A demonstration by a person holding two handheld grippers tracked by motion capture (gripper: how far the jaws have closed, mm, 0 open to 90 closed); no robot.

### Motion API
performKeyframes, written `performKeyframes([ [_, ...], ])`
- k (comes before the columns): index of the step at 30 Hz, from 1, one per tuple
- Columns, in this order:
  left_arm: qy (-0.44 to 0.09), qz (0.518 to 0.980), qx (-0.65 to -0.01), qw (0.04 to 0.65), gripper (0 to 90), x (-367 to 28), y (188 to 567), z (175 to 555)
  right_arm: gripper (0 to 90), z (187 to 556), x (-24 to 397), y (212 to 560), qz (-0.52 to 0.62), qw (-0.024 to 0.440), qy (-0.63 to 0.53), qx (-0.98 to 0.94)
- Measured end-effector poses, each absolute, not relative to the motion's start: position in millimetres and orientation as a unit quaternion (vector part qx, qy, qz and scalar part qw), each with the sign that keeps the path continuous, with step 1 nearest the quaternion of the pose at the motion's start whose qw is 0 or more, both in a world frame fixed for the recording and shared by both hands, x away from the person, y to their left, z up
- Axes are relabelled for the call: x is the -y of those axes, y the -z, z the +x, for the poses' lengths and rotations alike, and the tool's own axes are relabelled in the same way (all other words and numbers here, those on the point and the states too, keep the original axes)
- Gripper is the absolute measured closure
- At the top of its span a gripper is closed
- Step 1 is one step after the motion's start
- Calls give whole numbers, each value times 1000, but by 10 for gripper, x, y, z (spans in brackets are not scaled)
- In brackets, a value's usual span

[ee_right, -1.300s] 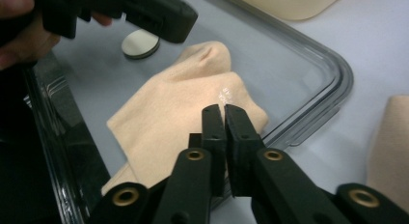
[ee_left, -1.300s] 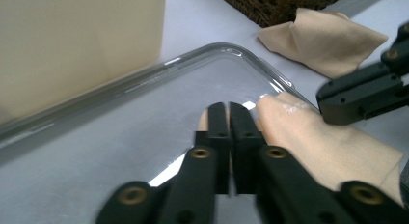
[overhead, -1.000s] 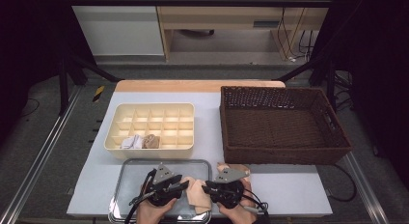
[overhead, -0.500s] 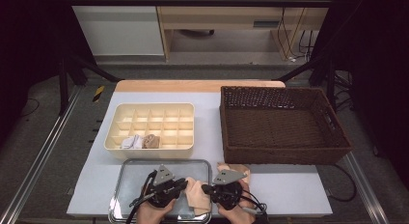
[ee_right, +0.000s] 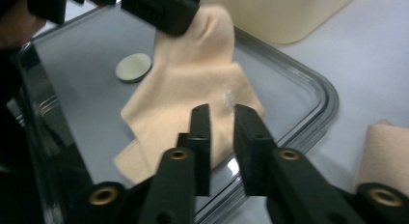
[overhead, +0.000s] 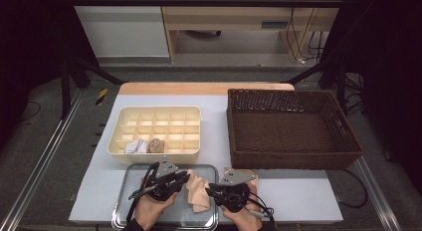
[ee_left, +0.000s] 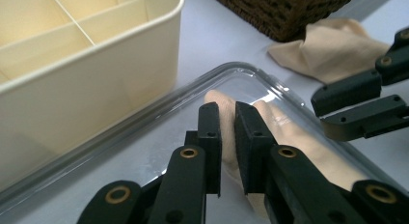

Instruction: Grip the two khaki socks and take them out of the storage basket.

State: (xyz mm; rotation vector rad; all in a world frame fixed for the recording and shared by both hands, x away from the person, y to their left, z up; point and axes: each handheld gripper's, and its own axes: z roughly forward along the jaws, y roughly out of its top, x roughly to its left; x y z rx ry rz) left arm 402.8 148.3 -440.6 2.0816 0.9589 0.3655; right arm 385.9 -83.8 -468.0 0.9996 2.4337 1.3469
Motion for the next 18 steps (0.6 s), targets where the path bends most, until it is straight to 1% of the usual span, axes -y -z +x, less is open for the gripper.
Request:
performKeyframes([
  [1, -146, 823, -379, 397, 805, -1473, 4424, 4029, 669, 3862, 821, 4701, 337, 97, -451, -821],
  [2, -148, 823, -378, 398, 804, -1466, 4437, 4029, 647, 3861, 800, 4729, 336, 99, -446, -824],
  [4, -153, 820, -379, 401, 804, -1467, 4442, 4034, 618, 3859, 758, 4789, 334, 100, -435, -830],
  [5, -153, 817, -379, 407, 805, -1473, 4437, 4035, 622, 3862, 744, 4815, 333, 101, -431, -833],
  [6, -155, 814, -379, 412, 805, -1480, 4427, 4032, 639, 3862, 738, 4828, 331, 104, -429, -834],
  [7, -157, 811, -379, 417, 805, -1487, 4415, 4029, 676, 3862, 739, 4832, 326, 105, -430, -835],
  [11, -161, 803, -380, 431, 806, -1496, 4377, 4034, 875, 3849, 726, 4851, 315, 100, -431, -840],
  [12, -159, 801, -380, 433, 806, -1491, 4374, 4041, 900, 3848, 721, 4846, 314, 92, -431, -841],
  [16, -157, 798, -379, 441, 806, -1441, 4389, 4070, 900, 3824, 726, 4780, 309, 79, -437, -841],
  [18, -154, 799, -376, 443, 805, -1397, 4413, 4089, 900, 3803, 714, 4761, 306, 65, -442, -841],
])
